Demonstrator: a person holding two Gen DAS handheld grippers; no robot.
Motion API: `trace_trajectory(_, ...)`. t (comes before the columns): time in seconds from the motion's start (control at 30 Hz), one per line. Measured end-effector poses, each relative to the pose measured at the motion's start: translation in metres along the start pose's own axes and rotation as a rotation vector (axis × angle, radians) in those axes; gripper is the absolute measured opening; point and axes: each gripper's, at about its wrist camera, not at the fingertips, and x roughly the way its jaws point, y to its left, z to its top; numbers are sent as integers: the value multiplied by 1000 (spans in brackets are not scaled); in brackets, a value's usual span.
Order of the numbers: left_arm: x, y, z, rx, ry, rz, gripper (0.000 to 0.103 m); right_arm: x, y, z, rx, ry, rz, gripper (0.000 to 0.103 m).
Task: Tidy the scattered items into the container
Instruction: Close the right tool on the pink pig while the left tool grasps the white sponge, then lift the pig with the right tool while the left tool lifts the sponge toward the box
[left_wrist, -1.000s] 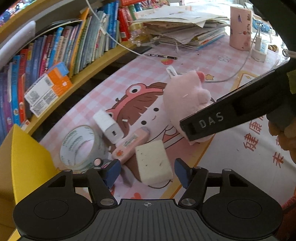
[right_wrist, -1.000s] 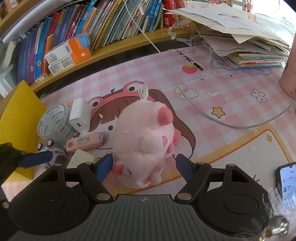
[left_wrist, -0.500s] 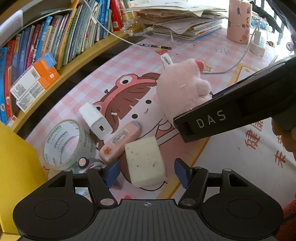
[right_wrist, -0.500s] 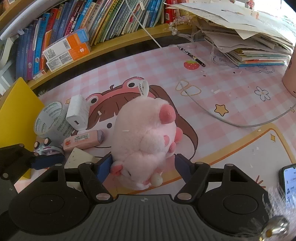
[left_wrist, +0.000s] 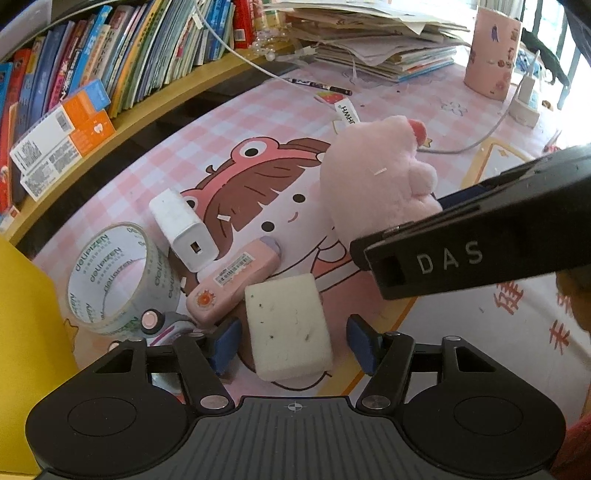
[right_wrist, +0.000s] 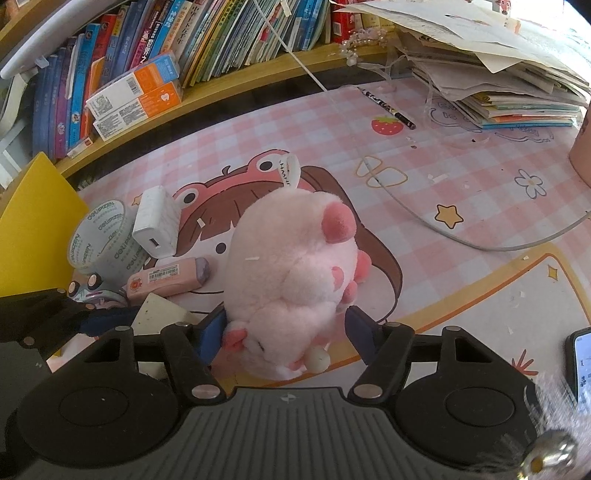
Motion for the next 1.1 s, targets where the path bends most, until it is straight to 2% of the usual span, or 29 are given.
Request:
trace_trajectory(0.2, 0, 0, 1, -8, 2, -2, 54, -1, 2, 0, -9, -5, 10, 58)
trace_trajectory(0.4, 0, -2, 1, -5, 1, -2, 55, -1, 1, 0, -8, -6, 11, 58)
trace_trajectory(0.5, 2, 1, 2, -21, 0, -7, 58, 0, 2, 0, -10, -6, 10, 58)
trace_trajectory(0.67, 5, 8, 3, -72, 1, -33, 58, -1, 2, 0, -7, -3, 8, 58)
trace_trajectory(0.77, 6, 8, 4, -70, -1, -36, 58, -2, 2, -1, -9, -4, 5, 57)
trace_trajectory(0.83, 5, 8, 4, -69, -4, -40, 53, -3, 2, -1, -10, -9, 3, 55)
trace_trajectory(0.87, 5, 8, 3, -67, -10, -30, 43, -4, 2, -1, -11, -12, 2, 54)
trace_trajectory(0.9, 4, 8, 3, -67, -12, -25, 39, -5, 1, -1, -9, -16, 0, 54)
trace_trajectory(1.1, -4, 5, 2, -46, -24, -42, 32, -11, -2, -1, 3, -28, -9, 52)
